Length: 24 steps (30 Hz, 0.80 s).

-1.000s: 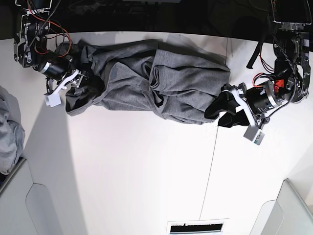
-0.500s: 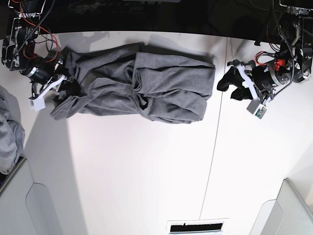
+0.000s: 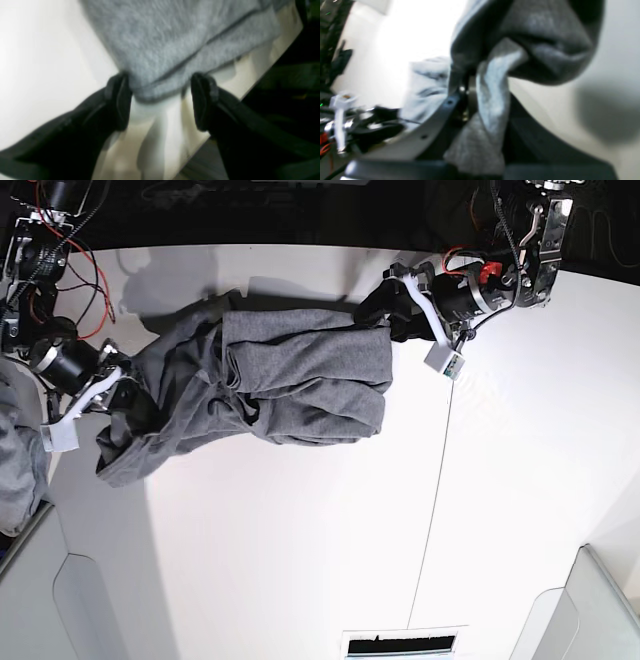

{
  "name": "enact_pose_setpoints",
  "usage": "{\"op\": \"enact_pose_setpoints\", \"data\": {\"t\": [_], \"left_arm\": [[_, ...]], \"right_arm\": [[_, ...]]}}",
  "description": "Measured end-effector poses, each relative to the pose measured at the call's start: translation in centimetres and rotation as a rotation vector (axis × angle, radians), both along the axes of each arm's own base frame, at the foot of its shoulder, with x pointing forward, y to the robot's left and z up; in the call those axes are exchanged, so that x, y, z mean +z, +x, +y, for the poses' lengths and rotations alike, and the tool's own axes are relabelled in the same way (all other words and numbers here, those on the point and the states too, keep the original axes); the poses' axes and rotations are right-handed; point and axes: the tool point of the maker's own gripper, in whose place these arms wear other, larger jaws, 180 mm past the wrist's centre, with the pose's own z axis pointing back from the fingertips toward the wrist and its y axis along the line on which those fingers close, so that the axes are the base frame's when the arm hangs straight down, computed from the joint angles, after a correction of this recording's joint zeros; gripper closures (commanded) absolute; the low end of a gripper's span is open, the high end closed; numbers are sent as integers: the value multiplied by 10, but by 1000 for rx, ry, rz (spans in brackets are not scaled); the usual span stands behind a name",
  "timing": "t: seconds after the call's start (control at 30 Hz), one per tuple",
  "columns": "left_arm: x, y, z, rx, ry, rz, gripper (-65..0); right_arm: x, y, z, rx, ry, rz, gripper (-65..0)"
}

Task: Layout the t-shirt on the table in an organized manner, then fold the t-shirt properly
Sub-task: 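Grasp the folded bundle with both grippers and lift it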

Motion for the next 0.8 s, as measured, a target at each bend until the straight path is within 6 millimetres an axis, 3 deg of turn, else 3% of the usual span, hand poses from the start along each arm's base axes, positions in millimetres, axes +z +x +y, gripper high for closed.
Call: {"op": "enact_pose_setpoints", "data": {"t": [0.13,0.3,0.43,0.53,0.57,0.7,0.8], "left_arm": [[1,3,-4,7,-12,-5,-397],[1,2,-4,7,-12,-2,-397],[0,2,-4,6,-12,-2,-397],[0,2,-4,7,-13,-2,-397],[0,2,-4,6,-12,-2,-397],[0,0,-5,2,-18,14,-397],[0,-3,-2,0,-30,41,-397]], "right_arm": [[17,2,64,93,82,-51,0],[24,0,132,189,136,-78,0],[25,-7,186,294,84,-113,0],[15,-19,216,388,16,-122,-311],[13,-23,223,416,-1,-128,-375],[19,-34,247,484,4,-164,-399],[23,-37,254,499,14,-179,-399]]}}
